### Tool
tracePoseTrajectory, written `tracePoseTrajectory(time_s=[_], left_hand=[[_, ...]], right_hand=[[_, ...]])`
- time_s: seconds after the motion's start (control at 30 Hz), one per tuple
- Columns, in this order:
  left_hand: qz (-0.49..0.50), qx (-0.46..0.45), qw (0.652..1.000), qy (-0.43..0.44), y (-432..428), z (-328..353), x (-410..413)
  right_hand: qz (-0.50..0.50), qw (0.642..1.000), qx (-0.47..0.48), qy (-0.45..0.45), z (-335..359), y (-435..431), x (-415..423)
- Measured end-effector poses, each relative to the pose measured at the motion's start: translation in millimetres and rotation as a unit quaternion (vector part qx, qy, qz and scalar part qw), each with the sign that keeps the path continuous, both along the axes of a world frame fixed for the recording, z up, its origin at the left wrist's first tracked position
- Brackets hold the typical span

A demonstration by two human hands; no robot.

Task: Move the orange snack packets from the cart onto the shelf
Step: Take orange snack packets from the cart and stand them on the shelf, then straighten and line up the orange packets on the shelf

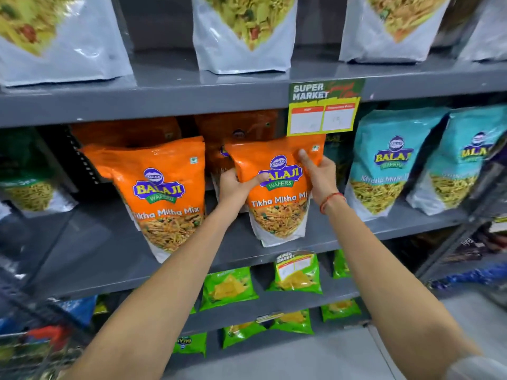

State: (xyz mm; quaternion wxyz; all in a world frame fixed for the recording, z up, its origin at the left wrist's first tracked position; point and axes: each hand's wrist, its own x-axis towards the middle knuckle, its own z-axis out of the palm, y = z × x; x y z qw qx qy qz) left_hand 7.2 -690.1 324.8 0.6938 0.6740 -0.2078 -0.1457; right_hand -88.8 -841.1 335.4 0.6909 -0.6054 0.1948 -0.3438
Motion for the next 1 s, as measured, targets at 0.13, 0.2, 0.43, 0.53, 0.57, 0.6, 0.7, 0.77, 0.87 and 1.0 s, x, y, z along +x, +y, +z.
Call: tracePoseTrajectory(time_s=[0.13,0.2,0.43,0.53,0.57,0.6,0.7,0.77,0.87,1.0], left_hand=[[-0.017,0.006,1.0,0.005,-5.2,-7.5,1.9],[-0.025,0.007,1.0,0.0,-1.9,-9.1,3.7],[-0.033,0.038,0.998,-0.027,50.5,-37.2,-2.8],[-0.081,0.08,0.991,-0.065,96.1,-56.0,-10.7],[-0.086,0.096,0.989,-0.072,112.4,-62.2,-9.3],[-0.086,0.103,0.989,-0.069,131.3,-67.1,-4.0],[-0.056,0.095,0.993,-0.048,184.3,-77.7,22.6],[0.0,0.09,0.995,-0.051,222.2,-82.0,45.3],[0.117,0.079,0.988,-0.067,268.1,-96.0,81.3],[0.167,0.095,0.979,-0.073,290.9,-115.1,129.7]], right_hand=[[-0.019,1.0,0.006,-0.002,-24.1,-14.7,-1.6],[-0.042,0.999,0.027,-0.007,-32.6,-14.8,-2.1],[-0.291,0.956,0.037,-0.004,-65.0,24.8,-15.9],[-0.325,0.946,0.008,-0.003,-76.2,64.0,-19.1],[-0.32,0.947,-0.001,-0.002,-79.5,79.6,-17.7],[-0.305,0.952,-0.007,-0.003,-81.9,99.1,-12.8],[-0.232,0.972,-0.035,0.007,-85.1,160.6,5.8],[-0.175,0.982,-0.072,0.007,-85.5,206.9,24.7],[-0.079,0.988,-0.135,0.009,-90.2,273.0,51.0],[0.076,0.967,-0.231,0.081,-115.0,341.2,96.0]])
